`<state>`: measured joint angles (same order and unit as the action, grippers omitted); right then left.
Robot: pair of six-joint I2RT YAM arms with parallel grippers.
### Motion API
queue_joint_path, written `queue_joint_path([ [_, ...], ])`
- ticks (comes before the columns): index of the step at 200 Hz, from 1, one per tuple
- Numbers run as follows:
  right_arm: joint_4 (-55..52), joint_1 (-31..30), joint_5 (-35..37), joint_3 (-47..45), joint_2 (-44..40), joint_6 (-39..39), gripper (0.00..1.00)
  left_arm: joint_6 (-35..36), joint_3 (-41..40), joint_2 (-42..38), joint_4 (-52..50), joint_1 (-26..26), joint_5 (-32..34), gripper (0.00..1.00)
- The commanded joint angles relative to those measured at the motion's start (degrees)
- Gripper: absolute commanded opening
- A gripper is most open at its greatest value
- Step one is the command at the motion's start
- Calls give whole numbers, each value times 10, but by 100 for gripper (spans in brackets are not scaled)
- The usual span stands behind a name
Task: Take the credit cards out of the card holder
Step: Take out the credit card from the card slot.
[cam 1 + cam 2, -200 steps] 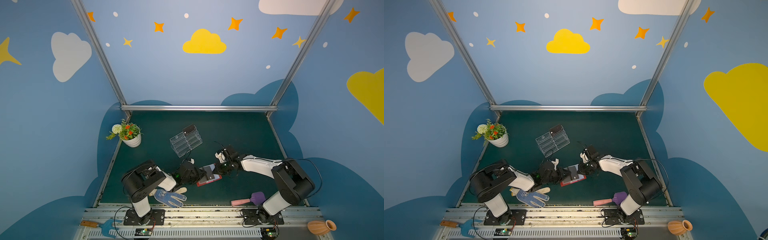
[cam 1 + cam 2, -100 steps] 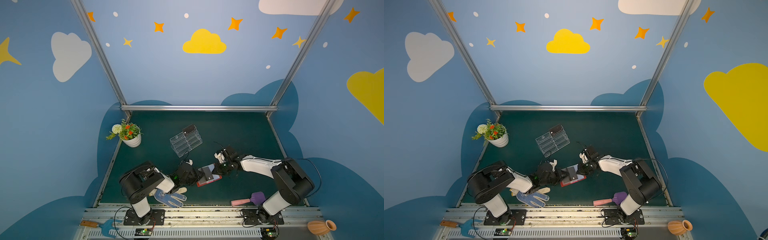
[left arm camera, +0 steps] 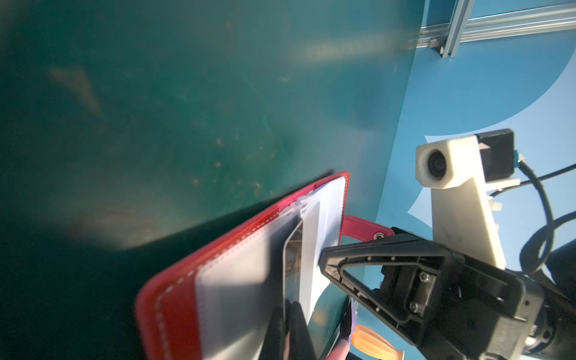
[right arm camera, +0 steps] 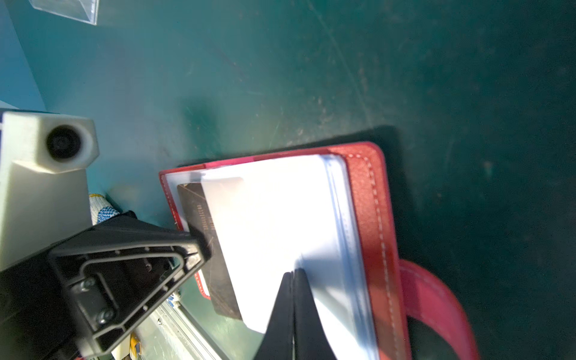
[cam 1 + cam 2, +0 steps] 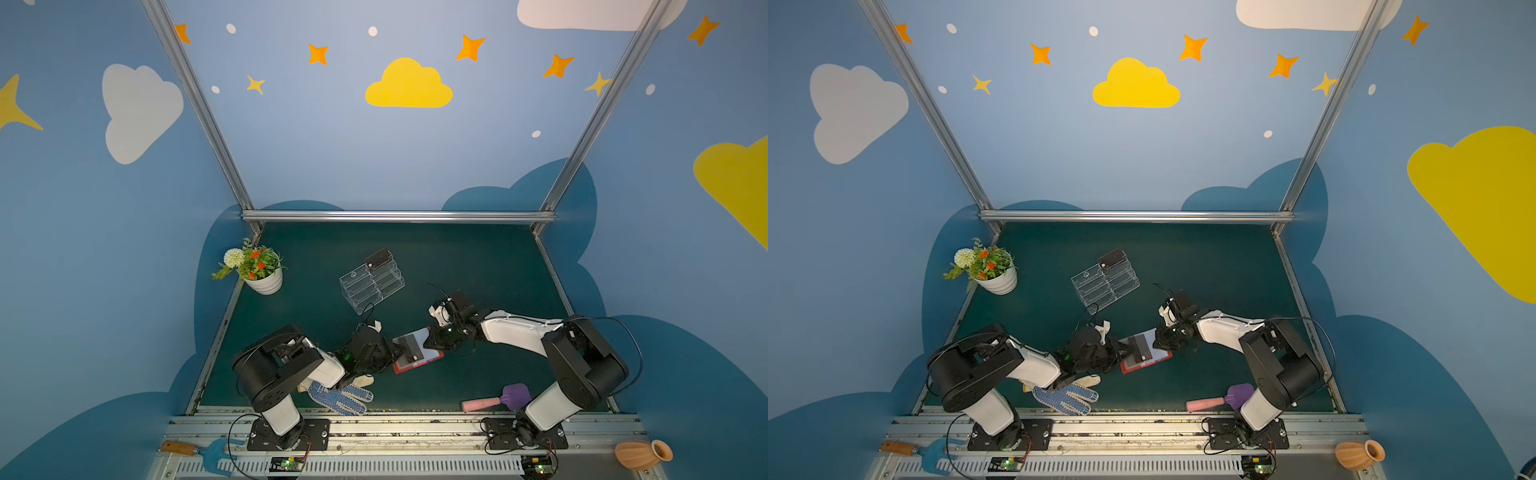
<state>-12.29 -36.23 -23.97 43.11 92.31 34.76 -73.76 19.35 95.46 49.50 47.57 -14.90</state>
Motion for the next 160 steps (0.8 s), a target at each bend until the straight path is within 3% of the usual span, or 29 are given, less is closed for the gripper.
queue_joint_path([
  [1, -33, -2, 27, -21, 13, 3, 3, 9, -9, -6, -28, -4, 8, 4],
  [66, -43, -17, 26, -3, -51, 9, 4, 5, -6, 6, 3, -3, -6, 4],
  [95, -43, -29, 26, 12, -35, 9, 5, 6, -9, 5, 3, -1, -5, 5],
  [128, -20, -37, 21, 16, 5, 15, 4, 5, -6, 6, 6, -1, -7, 12],
  [160, -18, -48, 23, 16, 30, 20, 4, 0, 0, 10, 17, 1, -9, 28],
])
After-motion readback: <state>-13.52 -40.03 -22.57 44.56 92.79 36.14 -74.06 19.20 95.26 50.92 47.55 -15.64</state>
